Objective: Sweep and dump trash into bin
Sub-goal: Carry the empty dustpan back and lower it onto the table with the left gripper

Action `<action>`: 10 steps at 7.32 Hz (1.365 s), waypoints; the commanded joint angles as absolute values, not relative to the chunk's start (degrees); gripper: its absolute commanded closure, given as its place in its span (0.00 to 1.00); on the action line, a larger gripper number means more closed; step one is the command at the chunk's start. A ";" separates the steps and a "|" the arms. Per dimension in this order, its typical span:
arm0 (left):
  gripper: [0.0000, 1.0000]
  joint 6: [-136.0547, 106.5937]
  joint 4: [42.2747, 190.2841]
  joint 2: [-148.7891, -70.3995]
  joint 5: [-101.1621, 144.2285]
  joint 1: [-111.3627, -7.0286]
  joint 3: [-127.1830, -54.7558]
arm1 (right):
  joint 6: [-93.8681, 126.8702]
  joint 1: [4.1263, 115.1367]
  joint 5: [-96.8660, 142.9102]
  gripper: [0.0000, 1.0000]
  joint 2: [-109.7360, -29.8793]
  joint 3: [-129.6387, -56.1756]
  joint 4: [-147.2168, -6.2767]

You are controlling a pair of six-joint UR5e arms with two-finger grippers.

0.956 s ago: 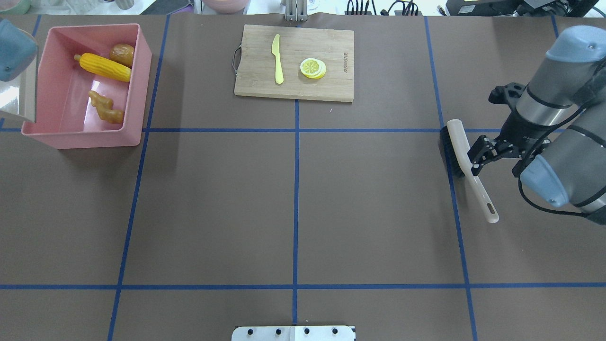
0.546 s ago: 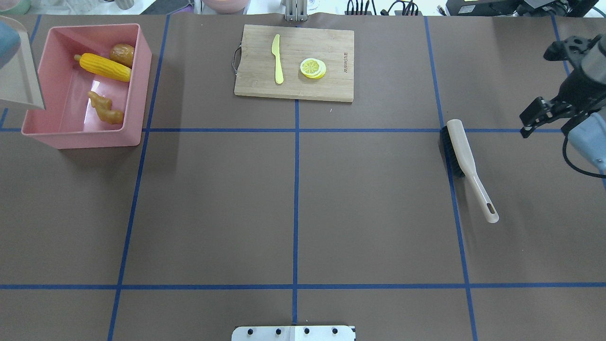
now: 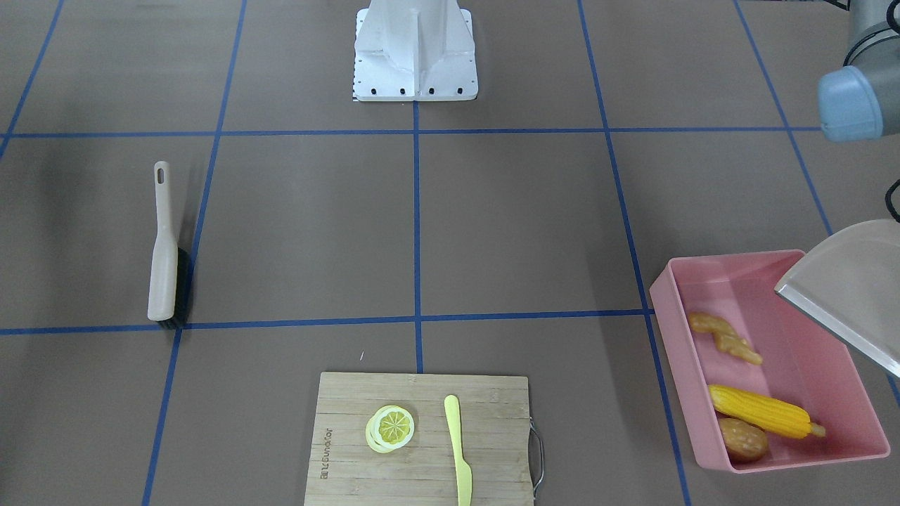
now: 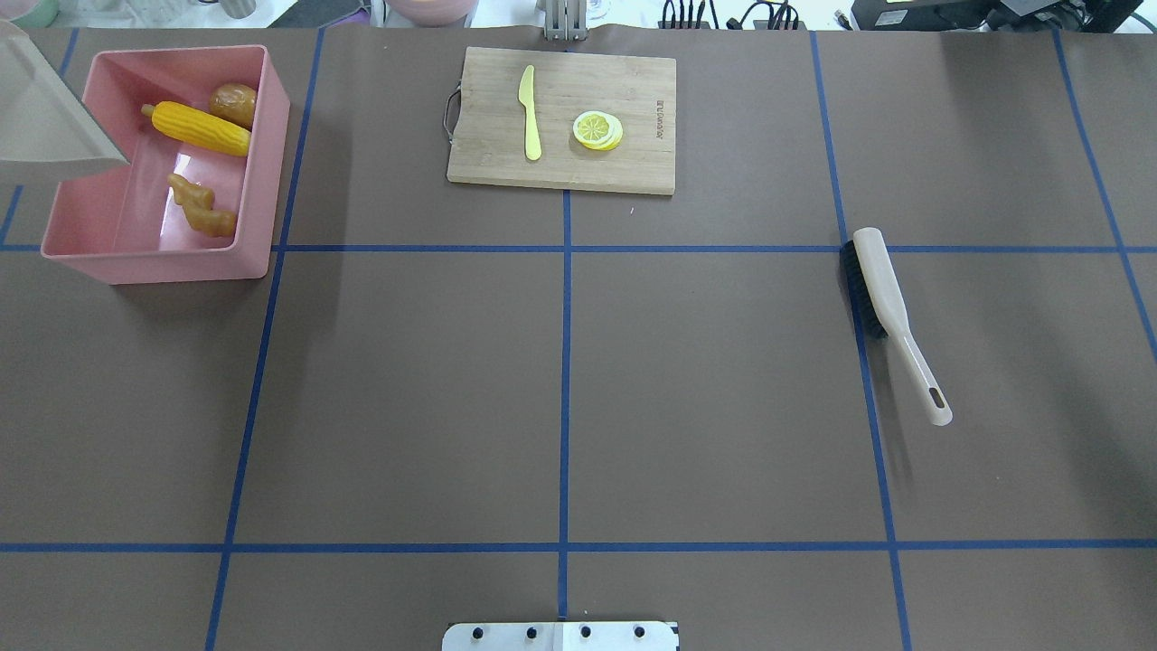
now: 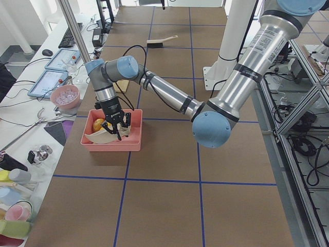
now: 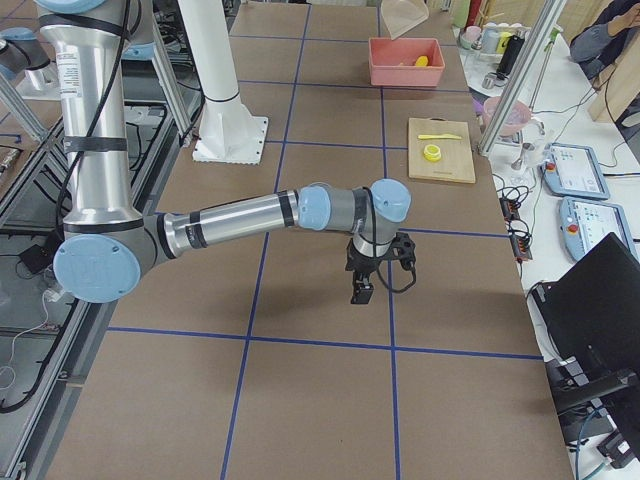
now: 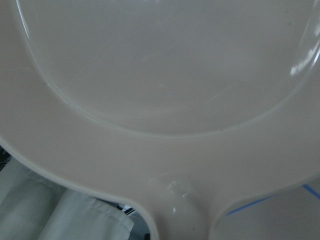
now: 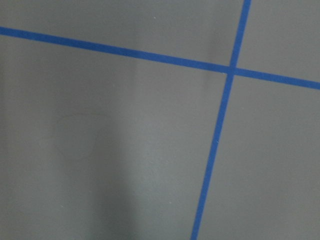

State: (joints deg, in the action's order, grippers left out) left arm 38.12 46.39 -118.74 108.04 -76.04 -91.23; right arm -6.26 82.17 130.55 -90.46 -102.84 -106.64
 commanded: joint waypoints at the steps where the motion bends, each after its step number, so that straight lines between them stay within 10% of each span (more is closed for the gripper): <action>1: 1.00 26.61 46.32 -117.25 118.96 -76.55 -92.37 | -10.37 85.86 130.34 0.00 -94.12 -102.83 -106.52; 10: 1.00 16.79 54.22 -123.01 131.84 -70.26 -96.59 | -9.40 85.96 126.38 0.00 -93.96 -96.41 -91.41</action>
